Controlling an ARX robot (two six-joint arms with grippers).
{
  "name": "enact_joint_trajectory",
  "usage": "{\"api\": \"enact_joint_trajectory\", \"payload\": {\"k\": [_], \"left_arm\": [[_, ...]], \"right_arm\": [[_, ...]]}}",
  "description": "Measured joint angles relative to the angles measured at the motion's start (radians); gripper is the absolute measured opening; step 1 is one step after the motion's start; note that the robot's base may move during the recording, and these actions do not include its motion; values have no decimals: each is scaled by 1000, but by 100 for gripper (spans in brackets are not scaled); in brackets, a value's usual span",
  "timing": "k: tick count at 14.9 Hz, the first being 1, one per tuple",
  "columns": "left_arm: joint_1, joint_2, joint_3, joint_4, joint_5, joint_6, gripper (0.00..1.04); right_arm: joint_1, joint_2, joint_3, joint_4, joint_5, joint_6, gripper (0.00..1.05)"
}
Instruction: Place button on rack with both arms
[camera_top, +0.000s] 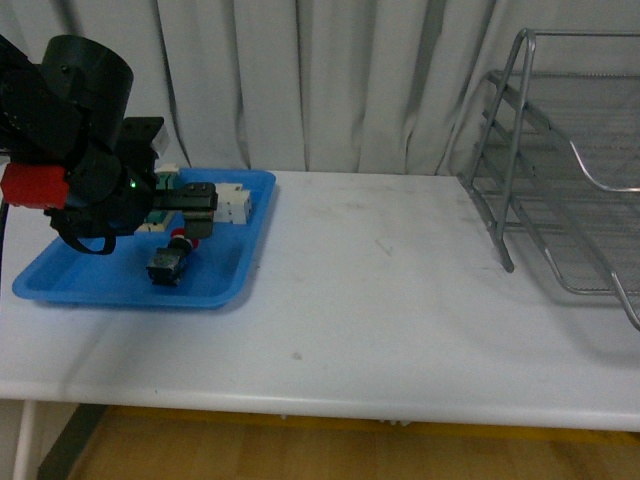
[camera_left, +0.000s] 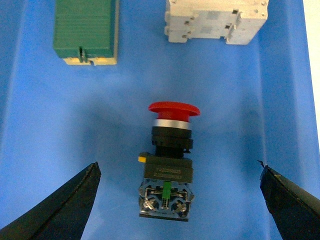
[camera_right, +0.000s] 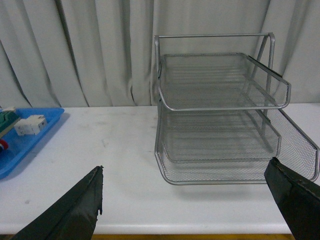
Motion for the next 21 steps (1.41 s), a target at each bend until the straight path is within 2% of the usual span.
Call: {"api": "enact_joint_trajectory", "payload": {"k": [5,12,14,17,19,21], "left_arm": [[-11,73,55,-57,-1,27,98],[1,143,119,-42,-26,80,97],[2,163,120,-42,-24,91,69],[3,164,123,-44,-35,100,38],[3,158,112,-23,-26,103,37],[7,39,-26,35,2,123,37]], "right_arm": [[0,0,0,0,0,0,98],[0,0,0,0,0,0,98],[0,0,0,0,0,0,98],[0,0,0,0,0,0,98],[0,0,0,0,0,0,98],[0,0,0,0,0,0,98]]}}
